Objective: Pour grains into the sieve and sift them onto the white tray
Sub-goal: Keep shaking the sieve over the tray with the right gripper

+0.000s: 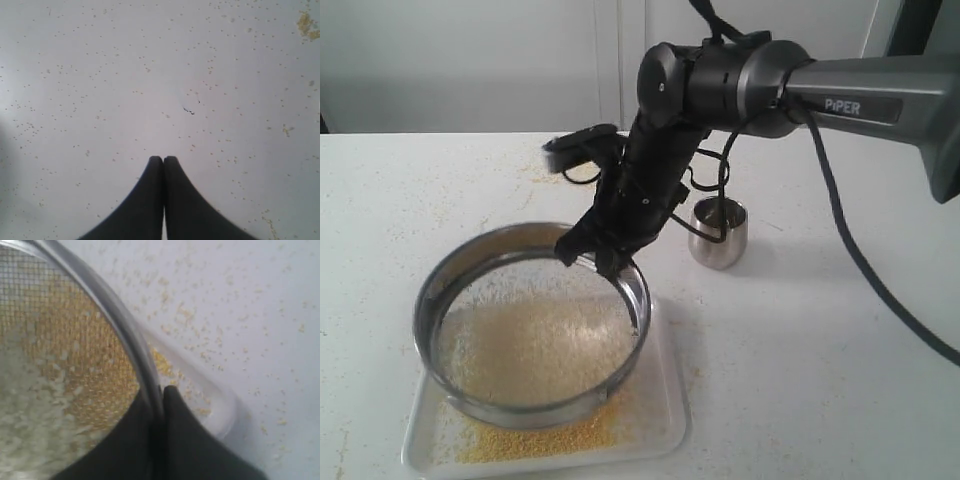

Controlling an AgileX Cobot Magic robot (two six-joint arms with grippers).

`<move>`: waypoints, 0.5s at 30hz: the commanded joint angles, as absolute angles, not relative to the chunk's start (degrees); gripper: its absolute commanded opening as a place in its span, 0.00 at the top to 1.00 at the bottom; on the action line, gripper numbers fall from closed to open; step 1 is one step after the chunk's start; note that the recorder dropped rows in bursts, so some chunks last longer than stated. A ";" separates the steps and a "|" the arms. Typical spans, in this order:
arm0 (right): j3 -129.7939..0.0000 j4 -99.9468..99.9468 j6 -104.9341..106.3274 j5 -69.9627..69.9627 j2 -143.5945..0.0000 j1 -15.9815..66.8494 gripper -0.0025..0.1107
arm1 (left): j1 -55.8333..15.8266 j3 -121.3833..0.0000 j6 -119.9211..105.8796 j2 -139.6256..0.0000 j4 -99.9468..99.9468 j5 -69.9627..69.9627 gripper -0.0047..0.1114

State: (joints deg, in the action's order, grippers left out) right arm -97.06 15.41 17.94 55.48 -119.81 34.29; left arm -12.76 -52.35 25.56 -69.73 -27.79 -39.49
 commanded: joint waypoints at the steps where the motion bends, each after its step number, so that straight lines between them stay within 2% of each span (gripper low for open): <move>1: -97.33 3.10 -9.67 51.76 -118.81 32.73 0.98 | -12.69 -51.92 25.72 -69.20 -27.91 -40.14 0.96; 3: -97.21 4.11 -12.42 50.41 -118.81 32.61 0.98 | -12.69 -51.92 25.72 -69.20 -27.91 -40.14 0.96; 6: -97.21 16.65 11.96 55.07 -118.81 34.27 0.98 | -12.69 -51.92 25.72 -69.20 -27.91 -40.14 0.96; 8: -97.21 18.13 27.87 59.61 -118.81 34.84 0.98 | -12.69 -51.92 25.72 -69.20 -27.91 -40.14 0.96; 10: -97.21 11.83 18.51 57.12 -118.81 34.50 0.98 | -12.69 -51.92 25.72 -69.20 -27.91 -40.14 0.96; 13: -97.21 3.22 -9.47 51.83 -118.81 33.63 0.98 | -12.69 -51.92 25.72 -69.20 -27.91 -40.14 0.96; 15: -97.21 7.28 -5.72 50.72 -118.81 34.23 0.98 | -12.69 -51.92 25.72 -69.20 -27.91 -40.14 0.96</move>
